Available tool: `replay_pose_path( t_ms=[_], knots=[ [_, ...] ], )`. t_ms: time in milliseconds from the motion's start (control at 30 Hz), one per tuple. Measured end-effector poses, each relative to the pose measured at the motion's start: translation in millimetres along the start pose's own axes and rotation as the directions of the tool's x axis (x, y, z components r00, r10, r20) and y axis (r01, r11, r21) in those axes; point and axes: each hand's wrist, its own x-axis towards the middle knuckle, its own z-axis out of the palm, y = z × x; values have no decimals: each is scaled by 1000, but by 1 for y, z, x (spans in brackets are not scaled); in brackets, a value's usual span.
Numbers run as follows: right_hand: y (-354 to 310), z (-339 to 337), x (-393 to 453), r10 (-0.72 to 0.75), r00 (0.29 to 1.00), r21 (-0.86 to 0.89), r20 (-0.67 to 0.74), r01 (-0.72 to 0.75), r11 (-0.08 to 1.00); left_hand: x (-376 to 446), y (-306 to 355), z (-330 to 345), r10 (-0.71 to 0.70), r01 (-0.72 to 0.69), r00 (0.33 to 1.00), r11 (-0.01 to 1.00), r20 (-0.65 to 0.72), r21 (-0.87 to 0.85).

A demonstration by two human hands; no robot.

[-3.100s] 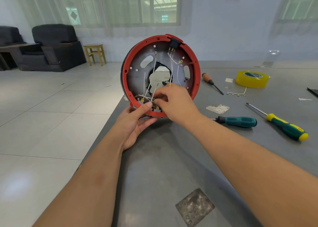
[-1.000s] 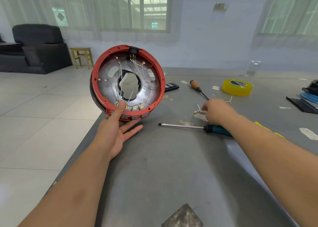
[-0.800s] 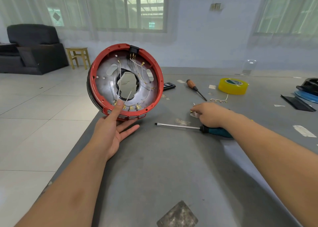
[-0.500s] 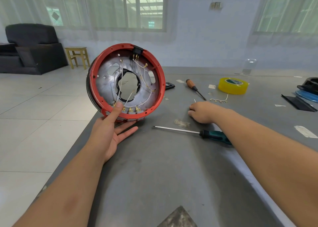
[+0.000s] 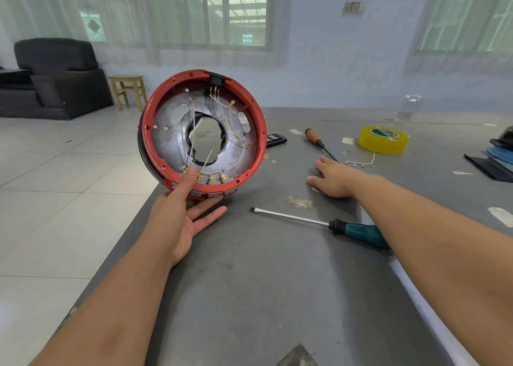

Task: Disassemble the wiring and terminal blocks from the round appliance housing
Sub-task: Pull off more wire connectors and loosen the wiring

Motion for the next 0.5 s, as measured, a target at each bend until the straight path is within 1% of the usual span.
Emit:
replay_pose_path(
  t_ms=[100, 167, 233, 300, 367, 400, 433, 500],
  knots=[
    [-5, -11, -12, -2, 999, -2, -34, 2, 1000, -1, 1, 1, -1, 1, 1000, 1000, 1, 2],
    [-15, -18, -28, -32, 994, 49, -100, 38, 998, -2, 1, 1, -4, 4, 1000, 1000, -7, 1],
    [-30, -21, -50, -41, 976, 199, -212, 84, 976, -3, 2, 2, -8, 8, 1000, 1000, -12, -1],
    [-51, -16, -75, -25, 944, 379, -328, 156, 912, -5, 2, 5, -13, 12, 1000, 1000, -18, -6],
    [-74, -5, -96, -11, 925, 522, -381, 225, 823, -8, 1, 8, -11, 11, 1000, 1000, -24, -7],
    [-85, 2, -107, -12, 921, 558, -389, 246, 792, -9, 0, 10, -11, 11, 1000, 1000, -23, -4],
    [-94, 9, -116, -23, 916, 558, -401, 264, 787, -10, -1, 12, -12, 12, 1000, 1000, -19, -2],
    [-107, 25, -130, -63, 892, 451, -447, 285, 846, -13, -2, 14, -22, 22, 1000, 1000, 1, -9]
  ],
)
